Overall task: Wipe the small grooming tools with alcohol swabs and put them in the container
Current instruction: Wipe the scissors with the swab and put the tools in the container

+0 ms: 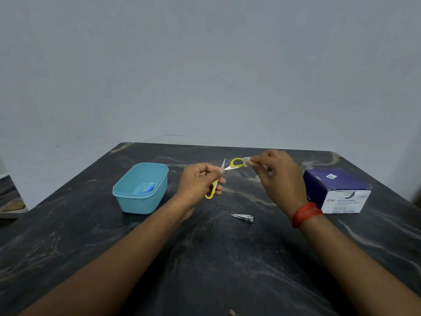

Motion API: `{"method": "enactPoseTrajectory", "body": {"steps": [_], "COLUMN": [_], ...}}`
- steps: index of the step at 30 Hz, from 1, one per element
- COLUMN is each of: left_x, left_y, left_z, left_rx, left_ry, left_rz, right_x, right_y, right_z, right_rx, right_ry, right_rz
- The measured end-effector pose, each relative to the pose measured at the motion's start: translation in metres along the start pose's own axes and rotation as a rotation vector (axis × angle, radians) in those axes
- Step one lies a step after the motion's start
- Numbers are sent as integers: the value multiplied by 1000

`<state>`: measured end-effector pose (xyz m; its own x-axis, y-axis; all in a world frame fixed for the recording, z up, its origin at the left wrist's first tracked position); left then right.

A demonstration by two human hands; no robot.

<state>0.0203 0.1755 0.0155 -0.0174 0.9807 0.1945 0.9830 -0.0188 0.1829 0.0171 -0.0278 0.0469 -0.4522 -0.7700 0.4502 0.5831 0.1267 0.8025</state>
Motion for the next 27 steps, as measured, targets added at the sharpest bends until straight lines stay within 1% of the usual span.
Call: {"method": "enactPoseTrajectory", "body": {"steps": [3, 6, 8, 11, 15, 17, 20, 23, 27], "left_x": [0, -1, -1, -1, 0, -1, -5, -8, -9], "left_y": [0, 1, 1, 0, 1, 0, 0, 0, -6], "left_z": [0, 0, 0, -2, -3, -3, -3, -1, -9], "left_rx": [-1, -11, -19, -42, -84, -109, -153, -223, -399], "left_ry": [32, 57, 66, 78, 86, 88, 85, 125, 290], "left_rz": [12, 25, 31, 36, 20, -11, -43, -73, -158], "right_x": [0, 0, 1, -1, -3, -4, -9, -14, -16], "right_y": [1, 2, 3, 3, 3, 1, -2, -4, -8], "right_z": [11, 11, 11, 12, 11, 9, 6, 4, 10], "right_rx": [210, 317, 370, 390, 320, 225, -40, -313, -707], "right_ry": [-246, -341, -377, -431, -407, -304, -38, 289, 793], "right_rz": [62, 63, 95, 147, 159, 127, 89, 8, -77]}}
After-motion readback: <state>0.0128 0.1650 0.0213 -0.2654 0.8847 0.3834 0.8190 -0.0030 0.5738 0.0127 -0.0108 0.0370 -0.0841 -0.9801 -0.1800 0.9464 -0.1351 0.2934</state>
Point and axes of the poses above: each hand's wrist, its own y-axis towards the middle knuckle, its own x-axis out of the back of the hand, z = x × y, the point moved 3 cm from there along y, towards the middle knuckle, and after that the axes turned 15 degrees about y, right-handed, at the moved point
